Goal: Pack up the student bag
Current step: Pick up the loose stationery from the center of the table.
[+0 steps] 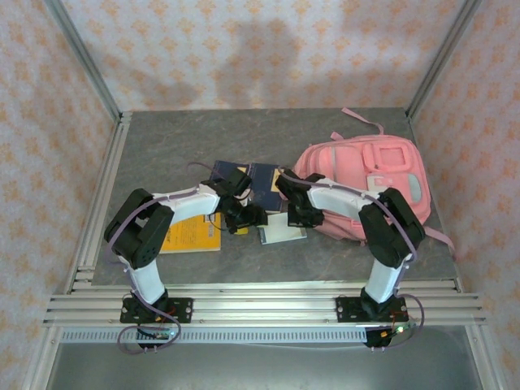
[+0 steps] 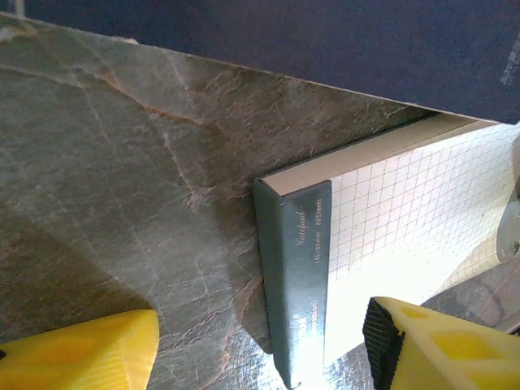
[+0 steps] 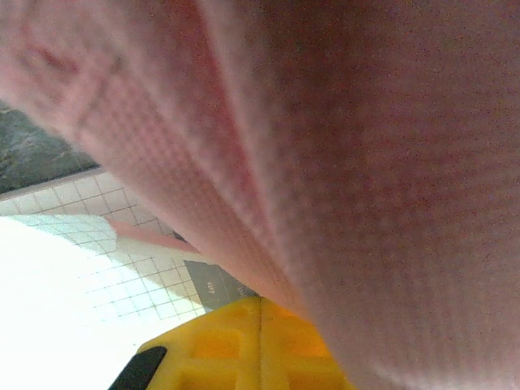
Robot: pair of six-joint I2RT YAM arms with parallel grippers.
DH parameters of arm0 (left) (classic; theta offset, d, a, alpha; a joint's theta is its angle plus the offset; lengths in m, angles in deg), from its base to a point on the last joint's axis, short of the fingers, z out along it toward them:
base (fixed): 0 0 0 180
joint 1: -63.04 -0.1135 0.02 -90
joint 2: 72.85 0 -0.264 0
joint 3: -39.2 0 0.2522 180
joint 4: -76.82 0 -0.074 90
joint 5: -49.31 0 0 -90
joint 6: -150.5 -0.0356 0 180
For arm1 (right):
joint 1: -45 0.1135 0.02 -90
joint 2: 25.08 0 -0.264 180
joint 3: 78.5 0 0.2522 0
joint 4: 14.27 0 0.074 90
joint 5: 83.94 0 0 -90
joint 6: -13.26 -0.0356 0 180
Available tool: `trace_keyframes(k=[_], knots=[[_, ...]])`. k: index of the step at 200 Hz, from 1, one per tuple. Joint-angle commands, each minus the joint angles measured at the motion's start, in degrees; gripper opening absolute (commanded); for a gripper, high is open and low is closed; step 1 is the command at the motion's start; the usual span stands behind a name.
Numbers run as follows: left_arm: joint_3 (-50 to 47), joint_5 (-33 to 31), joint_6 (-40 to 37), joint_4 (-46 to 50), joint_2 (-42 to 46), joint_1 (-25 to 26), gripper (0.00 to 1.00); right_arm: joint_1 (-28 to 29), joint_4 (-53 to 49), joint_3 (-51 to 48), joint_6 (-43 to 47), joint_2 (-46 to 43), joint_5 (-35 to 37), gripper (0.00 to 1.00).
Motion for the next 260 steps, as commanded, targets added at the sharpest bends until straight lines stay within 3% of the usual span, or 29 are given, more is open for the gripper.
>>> trace_keyframes(k=[1, 64, 120, 184, 260], knots=[[-1.8, -0.4, -0.7, -0.6, -2.0, -1.1, 0.69, -0.2, 0.7, -1.1, -1.4, -3.2, -0.4, 0.0], [-1.7, 1.1, -1.1, -0.8, -3.4, -1.7, 0.68, -0.2, -0.8, -4.5, -0.4, -1.1, 1.0, 0.0], [-1.1, 4.7, -0.7, -2.6, -5.1, -1.7, 0.68, -0.2, 5.5, -6.3, -0.2, 2.0, -10.7, 0.0], [-1.8, 13.0, 3.8, -13.2, -4.5, -1.6, 0.68, -0.2, 8.6, -6.1, 0.7, 2.7, -16.1, 0.0], [-7.7, 18.8, 6.7, -24.0, 4.2, -2.2, 0.63, -0.2, 7.3, -5.4, 1.2, 2.6, -16.6, 0.0]])
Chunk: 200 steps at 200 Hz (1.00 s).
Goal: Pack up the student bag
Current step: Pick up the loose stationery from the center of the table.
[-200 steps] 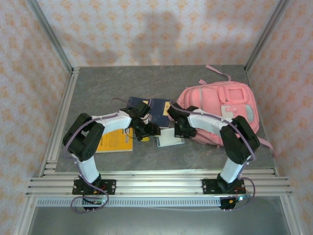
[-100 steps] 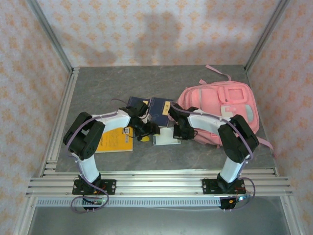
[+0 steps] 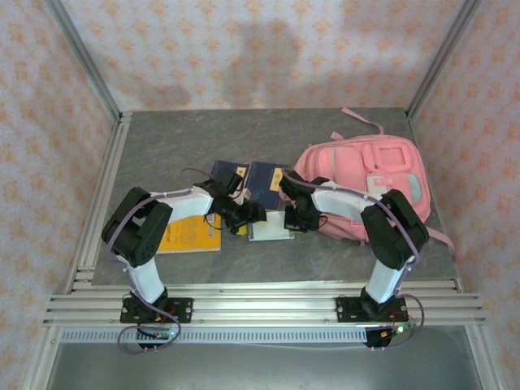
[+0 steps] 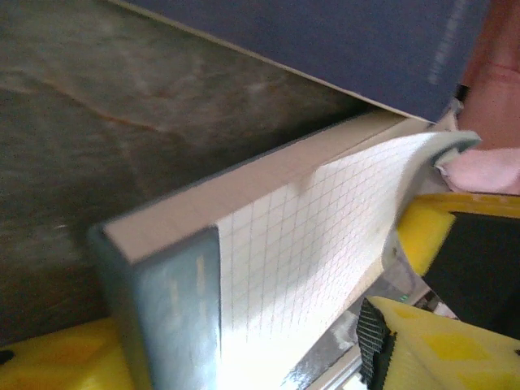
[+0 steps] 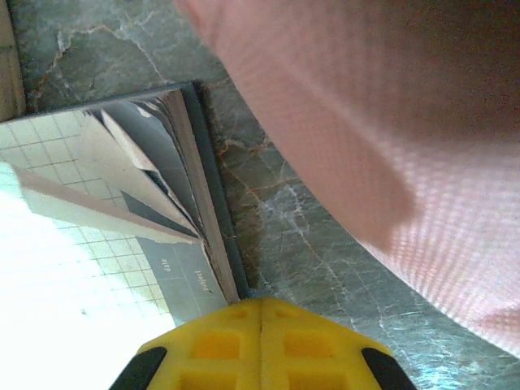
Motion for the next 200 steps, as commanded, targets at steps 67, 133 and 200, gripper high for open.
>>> trace_keyframes(k=[67, 133, 200], knots=[[-1.2, 5.4, 3.5, -14.2, 1.6, 1.3, 0.35, 0.9, 1.5, -1.2, -0.1, 2.4, -4.9, 0.0], [1.9, -2.5, -5.9, 3.5, 10.2, 0.2, 0.0, -0.1, -12.5, 12.7, 4.0, -5.8, 5.7, 0.1], [6.2, -9.8, -8.5, 13.0, 16.5, -0.2, 0.0, -9.3, -23.0, 34.0, 11.0, -1.4, 22.2, 0.68]])
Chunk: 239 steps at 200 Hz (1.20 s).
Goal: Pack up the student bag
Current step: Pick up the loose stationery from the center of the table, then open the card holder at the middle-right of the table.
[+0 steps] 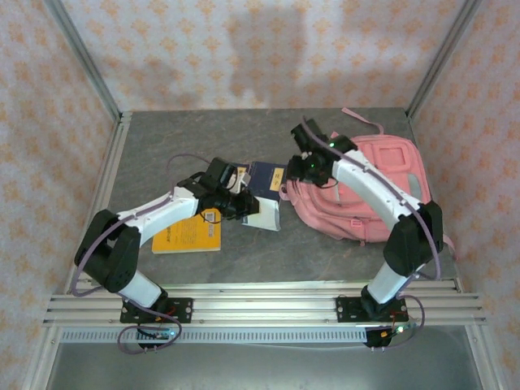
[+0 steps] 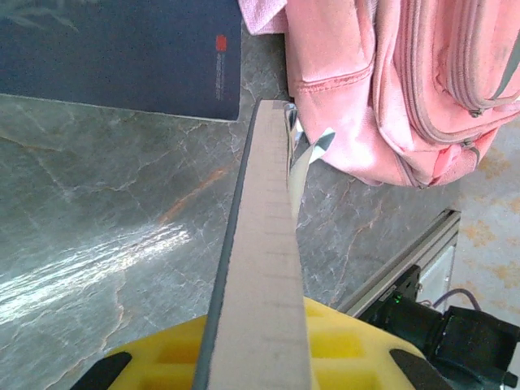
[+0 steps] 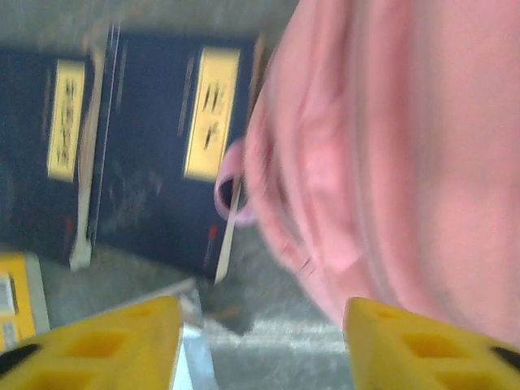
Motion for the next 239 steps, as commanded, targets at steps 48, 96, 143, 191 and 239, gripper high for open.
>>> trace_keyframes(k=[48, 96, 143, 191, 239], knots=[[4.8, -6.4, -3.0, 8.4, 2.8, -0.4, 0.0, -6.7, -9.7, 10.7, 5.6, 12.0, 21.1, 0.78], [5.7, -4.8, -2.8, 7.0, 4.1, -0.5, 0.0, -10.0, -6.0, 10.2, 6.4, 18.2, 3.6, 0.54], [9.4, -7.0, -2.8, 9.5, 4.4, -2.2, 0.0, -11.5, -1.9, 5.2, 6.4, 13.2, -2.7, 0.1], [13.8, -9.1, -2.5, 9.1, 0.4, -3.8, 0.0, -11.6, -0.5, 3.1, 4.9, 4.6, 0.3, 0.0], [20.2, -4.6, -1.3, 4.1, -6.0, -3.8, 0.0, -11.6, 3.0, 1.4, 0.5, -2.2, -2.6, 0.0]])
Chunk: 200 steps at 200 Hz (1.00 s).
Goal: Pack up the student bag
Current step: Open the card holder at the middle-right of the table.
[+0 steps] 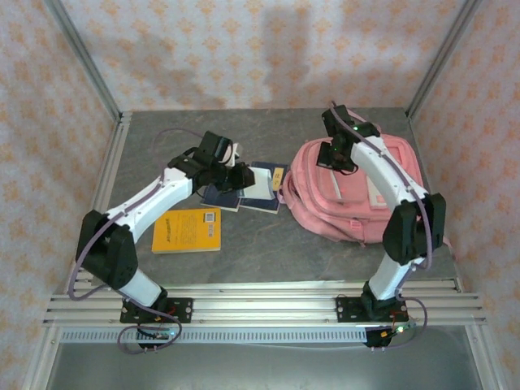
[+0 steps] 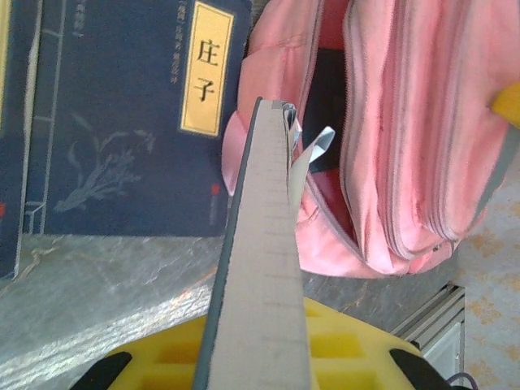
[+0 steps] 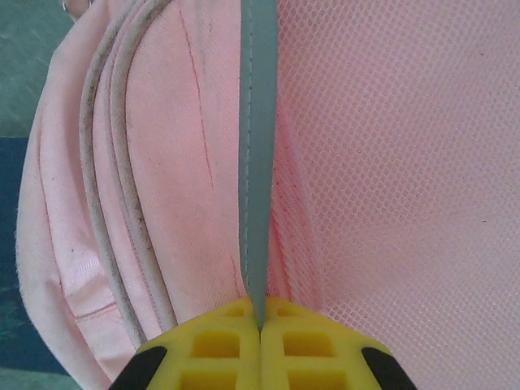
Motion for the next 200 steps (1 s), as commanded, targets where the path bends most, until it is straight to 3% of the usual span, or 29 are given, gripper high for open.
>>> trace_keyframes(k=[1, 83, 110, 134, 147, 171, 200], knots=[[4.6, 2.6, 0.4, -4.2, -3.3, -0.2, 0.0, 0.4, 3.9, 0.3, -3.2, -4.7, -2.7, 0.0], [8.7, 12.0, 10.4, -18.4, -13.3, 3.1, 0.0, 0.3, 3.3, 1.6, -5.2, -7.4, -7.1, 0.0], [6.0, 15.0, 18.1, -30.7, -13.9, 3.6, 0.0, 0.1, 2.7, 2.6, -5.2, -6.8, -7.8, 0.0], [4.3, 17.2, 23.6, -40.9, -14.0, 3.6, 0.0, 0.0, 0.8, 4.7, -4.7, -5.5, -7.9, 0.35], [4.2, 18.2, 26.3, -45.8, -14.5, 3.6, 0.0, 0.1, 0.6, 5.3, -4.7, -5.3, -8.1, 0.48], [4.9, 19.0, 29.8, -51.7, -15.4, 3.8, 0.0, 0.1, -0.1, 6.9, -5.5, -5.2, -8.5, 0.62], [6.4, 19.7, 30.4, -52.4, -17.3, 4.6, 0.0, 0.0, 0.5, 7.7, -6.2, -3.7, -14.6, 0.65]])
